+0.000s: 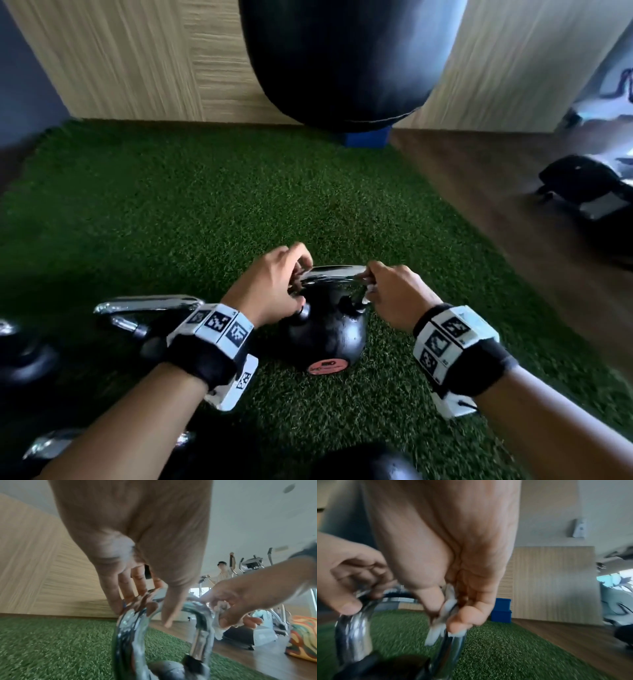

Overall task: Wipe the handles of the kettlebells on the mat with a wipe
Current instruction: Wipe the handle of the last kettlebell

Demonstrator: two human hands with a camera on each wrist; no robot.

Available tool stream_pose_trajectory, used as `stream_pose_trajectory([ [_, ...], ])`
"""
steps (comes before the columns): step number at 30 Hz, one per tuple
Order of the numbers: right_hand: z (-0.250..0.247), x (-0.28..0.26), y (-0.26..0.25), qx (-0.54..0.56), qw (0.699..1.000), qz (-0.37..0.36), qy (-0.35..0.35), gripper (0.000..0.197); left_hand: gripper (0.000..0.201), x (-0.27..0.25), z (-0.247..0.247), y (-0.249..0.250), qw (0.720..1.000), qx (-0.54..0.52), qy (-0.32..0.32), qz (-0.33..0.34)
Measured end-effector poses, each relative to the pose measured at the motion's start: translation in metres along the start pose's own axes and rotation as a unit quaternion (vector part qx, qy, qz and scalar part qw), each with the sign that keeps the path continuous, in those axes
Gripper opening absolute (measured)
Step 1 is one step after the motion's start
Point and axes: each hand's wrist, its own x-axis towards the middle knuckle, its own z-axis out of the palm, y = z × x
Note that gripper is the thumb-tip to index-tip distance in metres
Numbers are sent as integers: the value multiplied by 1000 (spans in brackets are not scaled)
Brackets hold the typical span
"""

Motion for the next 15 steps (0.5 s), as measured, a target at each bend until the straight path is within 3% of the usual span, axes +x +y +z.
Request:
stream_pose_trajectory([
  [2, -19, -17, -4, 32, 998, 33, -44, 43, 36, -12, -15, 17, 1000, 4, 11, -19],
  [7, -92, -101, -15, 99, 986, 128, -39, 19, 31, -56, -71, 93, 997, 15, -15, -68],
  [11, -188, -181, -31, 144, 969, 192, -60, 18, 43, -81, -135, 192, 993, 17, -64, -94],
  [15, -296, -268, -42, 194, 942, 272, -34, 13, 37, -99, -210, 310, 991, 12, -123, -51],
])
